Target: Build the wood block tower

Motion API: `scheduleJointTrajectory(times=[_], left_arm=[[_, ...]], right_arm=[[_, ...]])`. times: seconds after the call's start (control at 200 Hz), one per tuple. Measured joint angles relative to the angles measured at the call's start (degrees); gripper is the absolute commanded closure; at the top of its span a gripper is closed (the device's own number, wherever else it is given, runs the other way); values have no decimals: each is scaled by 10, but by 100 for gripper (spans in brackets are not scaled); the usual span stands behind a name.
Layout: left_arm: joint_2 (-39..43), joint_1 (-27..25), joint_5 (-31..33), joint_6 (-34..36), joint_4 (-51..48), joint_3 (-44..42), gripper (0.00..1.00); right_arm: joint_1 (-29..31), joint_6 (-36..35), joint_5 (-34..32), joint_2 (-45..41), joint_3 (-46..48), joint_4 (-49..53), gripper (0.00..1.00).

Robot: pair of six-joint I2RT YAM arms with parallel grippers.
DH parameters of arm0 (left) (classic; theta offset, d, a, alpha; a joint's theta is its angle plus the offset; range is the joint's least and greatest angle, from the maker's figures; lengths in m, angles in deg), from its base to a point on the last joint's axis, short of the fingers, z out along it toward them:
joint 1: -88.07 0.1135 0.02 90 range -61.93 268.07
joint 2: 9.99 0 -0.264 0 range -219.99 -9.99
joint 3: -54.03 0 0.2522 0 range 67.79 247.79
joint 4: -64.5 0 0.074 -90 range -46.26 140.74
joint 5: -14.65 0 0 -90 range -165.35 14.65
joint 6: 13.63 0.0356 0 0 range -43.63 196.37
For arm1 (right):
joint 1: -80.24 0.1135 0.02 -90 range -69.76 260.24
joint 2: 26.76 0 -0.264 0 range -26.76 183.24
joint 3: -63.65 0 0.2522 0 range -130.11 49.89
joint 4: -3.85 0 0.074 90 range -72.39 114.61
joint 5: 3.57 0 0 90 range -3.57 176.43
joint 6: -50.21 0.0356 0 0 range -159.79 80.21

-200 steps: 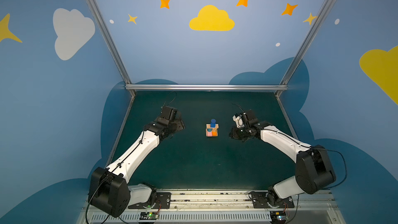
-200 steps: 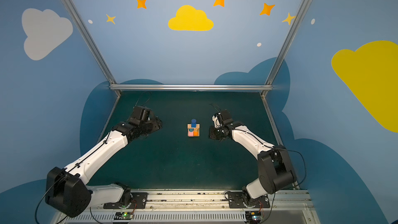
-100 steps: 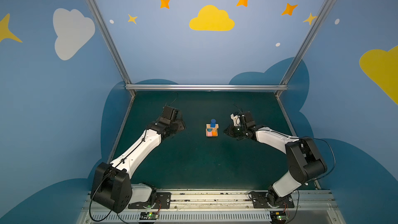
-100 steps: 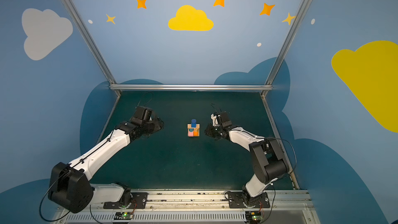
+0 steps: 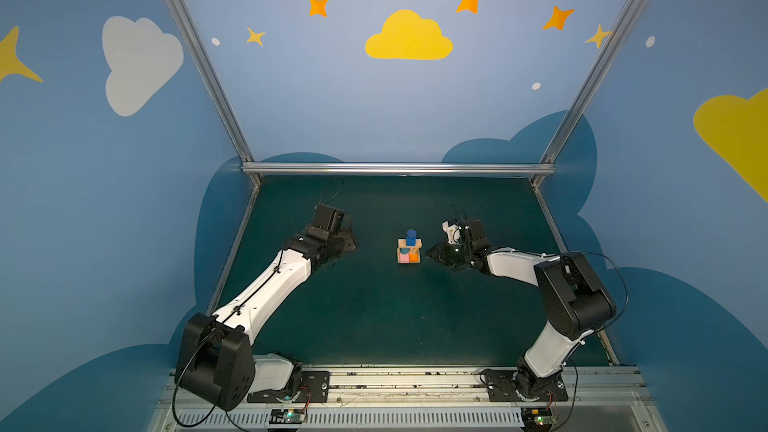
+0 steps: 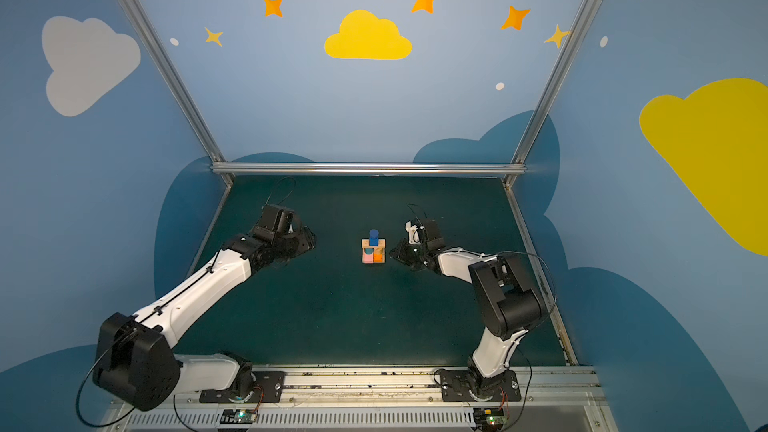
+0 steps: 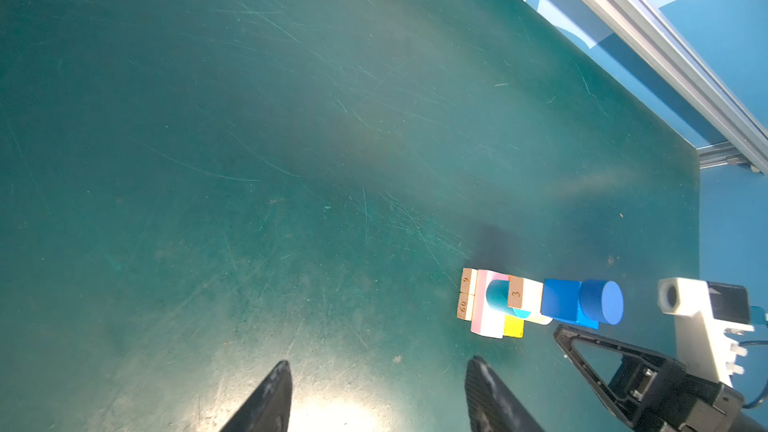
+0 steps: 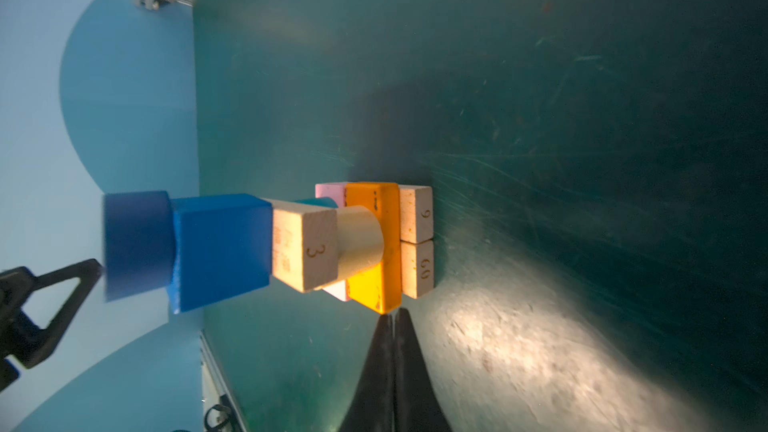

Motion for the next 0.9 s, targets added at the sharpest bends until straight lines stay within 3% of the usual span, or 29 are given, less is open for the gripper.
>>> scheduleJointTrajectory(times=[0.901], left_arm=[[-3, 0, 0, 0, 2, 0, 34]], right_arm=[[4, 58, 37, 45, 13, -92, 100]])
